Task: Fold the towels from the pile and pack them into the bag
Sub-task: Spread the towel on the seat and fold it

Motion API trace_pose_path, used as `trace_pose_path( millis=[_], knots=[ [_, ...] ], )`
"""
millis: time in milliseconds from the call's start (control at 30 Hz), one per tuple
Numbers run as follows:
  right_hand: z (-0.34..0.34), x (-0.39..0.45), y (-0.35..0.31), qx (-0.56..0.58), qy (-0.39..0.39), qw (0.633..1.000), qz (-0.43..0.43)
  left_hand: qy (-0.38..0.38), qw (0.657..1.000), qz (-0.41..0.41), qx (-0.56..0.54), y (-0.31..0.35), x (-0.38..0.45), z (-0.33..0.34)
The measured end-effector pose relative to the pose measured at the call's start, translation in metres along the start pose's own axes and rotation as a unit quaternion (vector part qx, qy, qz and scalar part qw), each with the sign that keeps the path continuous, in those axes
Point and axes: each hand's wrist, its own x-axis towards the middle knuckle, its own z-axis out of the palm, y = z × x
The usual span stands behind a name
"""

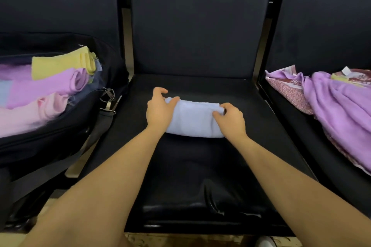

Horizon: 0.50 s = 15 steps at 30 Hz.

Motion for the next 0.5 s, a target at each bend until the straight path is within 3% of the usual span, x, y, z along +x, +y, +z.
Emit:
trace_pose_path(
  millis=[167,300,367,500],
  knots=[
    [0.024,0.009,0.007,-0.142,0.073,0.987,0.018,0.045,0.987,0.027,0.153,-0.011,0.011,0.018],
    [0.028,0.014,0.013,-0.221,0.077,0.971,0.040,0.066,0.985,0.036,0.157,-0.013,0.008,0.013],
    [0.027,0.014,0.015,-0.227,0.078,0.969,0.050,0.052,0.984,0.055,0.161,-0.018,-0.001,0.009],
    [0.022,0.009,0.018,-0.221,0.077,0.970,0.064,0.027,0.954,0.101,0.280,-0.029,-0.011,0.004]
  ],
)
